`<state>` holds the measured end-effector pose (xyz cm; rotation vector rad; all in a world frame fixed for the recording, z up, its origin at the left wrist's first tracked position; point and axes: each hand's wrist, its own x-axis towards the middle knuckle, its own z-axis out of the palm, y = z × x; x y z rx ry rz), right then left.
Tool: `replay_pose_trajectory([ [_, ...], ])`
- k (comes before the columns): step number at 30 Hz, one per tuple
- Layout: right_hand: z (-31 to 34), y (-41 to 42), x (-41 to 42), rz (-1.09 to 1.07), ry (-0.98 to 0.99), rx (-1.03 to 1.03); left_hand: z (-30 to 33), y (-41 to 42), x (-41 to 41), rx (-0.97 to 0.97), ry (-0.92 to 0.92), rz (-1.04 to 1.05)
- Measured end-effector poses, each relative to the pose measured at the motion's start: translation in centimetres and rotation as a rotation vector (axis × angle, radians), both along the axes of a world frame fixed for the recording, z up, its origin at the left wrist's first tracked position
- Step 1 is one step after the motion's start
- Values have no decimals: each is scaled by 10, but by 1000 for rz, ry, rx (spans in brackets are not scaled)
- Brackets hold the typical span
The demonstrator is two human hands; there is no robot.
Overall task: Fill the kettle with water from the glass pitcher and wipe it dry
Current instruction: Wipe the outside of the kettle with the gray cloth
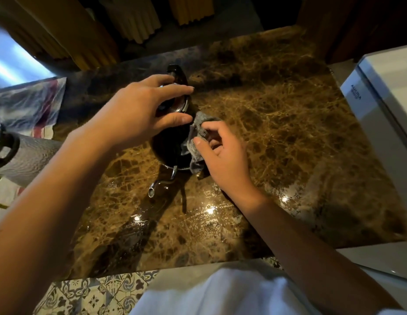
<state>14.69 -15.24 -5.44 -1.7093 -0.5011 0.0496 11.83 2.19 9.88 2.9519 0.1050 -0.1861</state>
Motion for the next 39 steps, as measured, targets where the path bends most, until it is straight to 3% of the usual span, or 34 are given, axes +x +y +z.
replay_pose_trajectory([
  [7, -25, -6, 0, -180, -10, -192, -1, 15, -2, -106, -14, 3],
  [12, 7, 10, 13, -153, -66, -48, -3, 16, -2, -105, -17, 7],
  [18, 7, 14, 13, -206, -147, -75, -5, 15, -4, -129, -33, 24],
  [24, -6, 1, -28, -28, 28, -240, -13, 17, -2, -146, -51, 47],
  [29, 19, 15, -22, -127, -106, -77, -13, 19, -2, -213, -34, 45],
  [32, 28, 25, -1, -131, 24, -24, -9, 22, -5, -265, 1, 24],
  [39, -2, 5, 14, -66, 245, -152, -8, 22, -8, -279, -8, 2],
])
